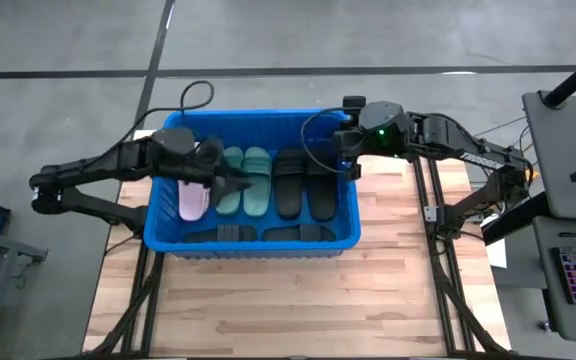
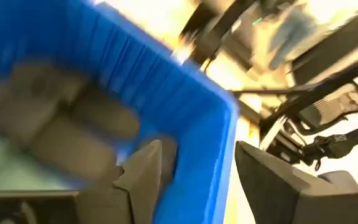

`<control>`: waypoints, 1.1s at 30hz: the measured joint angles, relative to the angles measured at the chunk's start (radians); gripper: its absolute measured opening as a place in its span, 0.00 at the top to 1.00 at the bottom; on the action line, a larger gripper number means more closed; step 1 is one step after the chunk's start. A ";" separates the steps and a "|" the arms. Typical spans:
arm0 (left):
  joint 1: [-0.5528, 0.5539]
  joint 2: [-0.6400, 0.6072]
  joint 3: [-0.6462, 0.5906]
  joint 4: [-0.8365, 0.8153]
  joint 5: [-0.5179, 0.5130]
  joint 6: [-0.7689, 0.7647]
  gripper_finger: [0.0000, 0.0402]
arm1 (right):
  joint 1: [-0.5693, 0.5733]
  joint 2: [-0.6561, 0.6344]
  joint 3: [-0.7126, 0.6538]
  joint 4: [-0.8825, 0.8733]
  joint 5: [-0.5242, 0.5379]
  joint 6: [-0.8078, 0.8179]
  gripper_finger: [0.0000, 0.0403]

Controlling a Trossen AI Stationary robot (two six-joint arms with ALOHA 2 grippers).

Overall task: Pick and place slides into bin
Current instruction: Return to Home Position

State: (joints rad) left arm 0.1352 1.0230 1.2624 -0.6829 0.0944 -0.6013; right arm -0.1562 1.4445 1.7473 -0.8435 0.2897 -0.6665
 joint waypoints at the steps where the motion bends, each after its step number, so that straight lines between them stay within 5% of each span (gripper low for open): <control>1: 0.000 0.006 -0.003 0.061 0.000 0.052 0.54 | 0.000 0.000 0.000 0.004 0.000 0.017 0.86; 12: 0.000 0.087 -0.001 0.582 -0.032 0.617 0.97 | -0.041 -0.064 -0.001 0.017 0.000 0.195 0.87; 24: 0.000 -0.080 -0.026 0.455 -0.103 0.770 1.00 | -0.088 -0.144 -0.001 0.013 0.000 0.388 0.87; 33: 0.000 -0.313 -0.192 0.342 -0.113 0.757 1.00 | -0.089 -0.153 -0.001 0.016 0.000 0.510 0.87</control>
State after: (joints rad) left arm 0.1352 0.7101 1.0700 -0.3413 -0.0185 0.1558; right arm -0.2454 1.2919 1.7463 -0.8275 0.2901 -0.1566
